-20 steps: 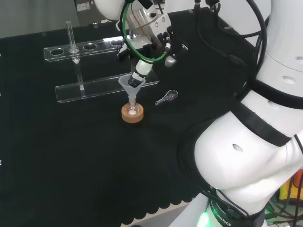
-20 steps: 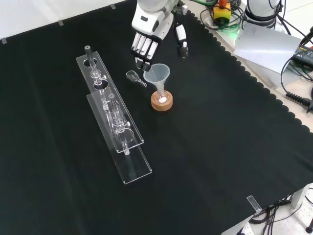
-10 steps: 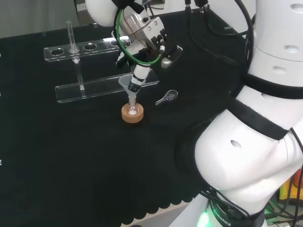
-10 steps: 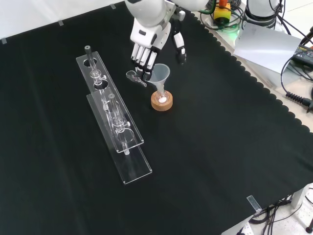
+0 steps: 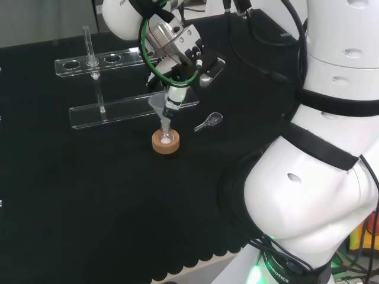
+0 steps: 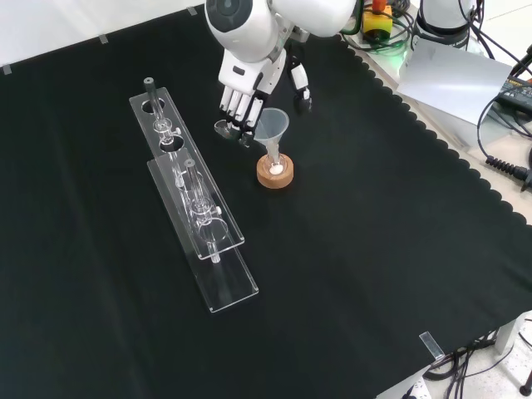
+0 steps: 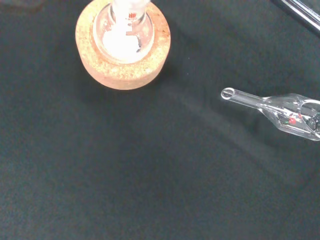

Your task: Remove the funnel from the round-bottom flask.

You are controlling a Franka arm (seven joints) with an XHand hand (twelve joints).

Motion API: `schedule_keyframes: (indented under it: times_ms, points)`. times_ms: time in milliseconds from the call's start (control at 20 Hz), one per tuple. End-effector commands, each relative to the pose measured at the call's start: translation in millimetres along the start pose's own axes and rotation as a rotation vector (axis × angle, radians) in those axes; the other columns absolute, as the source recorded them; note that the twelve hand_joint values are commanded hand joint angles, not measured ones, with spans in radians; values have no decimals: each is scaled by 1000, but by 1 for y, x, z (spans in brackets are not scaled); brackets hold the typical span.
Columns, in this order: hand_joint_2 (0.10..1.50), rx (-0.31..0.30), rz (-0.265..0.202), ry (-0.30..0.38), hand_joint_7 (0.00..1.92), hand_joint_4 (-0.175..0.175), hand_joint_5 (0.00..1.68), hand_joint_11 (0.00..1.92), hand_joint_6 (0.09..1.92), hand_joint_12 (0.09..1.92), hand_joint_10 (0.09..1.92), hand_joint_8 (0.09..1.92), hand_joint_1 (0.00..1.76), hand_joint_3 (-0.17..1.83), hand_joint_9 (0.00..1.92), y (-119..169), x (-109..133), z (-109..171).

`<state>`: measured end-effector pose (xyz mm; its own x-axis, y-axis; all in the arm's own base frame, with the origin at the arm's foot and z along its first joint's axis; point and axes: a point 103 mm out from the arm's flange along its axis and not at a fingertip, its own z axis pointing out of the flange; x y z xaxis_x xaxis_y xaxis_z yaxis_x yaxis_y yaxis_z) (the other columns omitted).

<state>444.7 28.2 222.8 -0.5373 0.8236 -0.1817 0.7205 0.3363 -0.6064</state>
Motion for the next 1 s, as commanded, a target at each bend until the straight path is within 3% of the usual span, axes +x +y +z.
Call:
schedule_keyframes:
  times_ms: [50, 450, 1000]
  points:
    - [686, 8, 5, -8, 0, 48, 115, 280, 87, 1440, 789, 467, 630, 225, 214, 3, -2, 3]
    - [693, 18, 5, -10, 48, 45, 182, 291, 87, 1433, 726, 584, 710, 273, 335, 9, -1, 5]
    - [689, 23, -7, -12, 95, 42, 227, 316, 87, 1418, 701, 604, 723, 308, 419, 16, -2, 6]
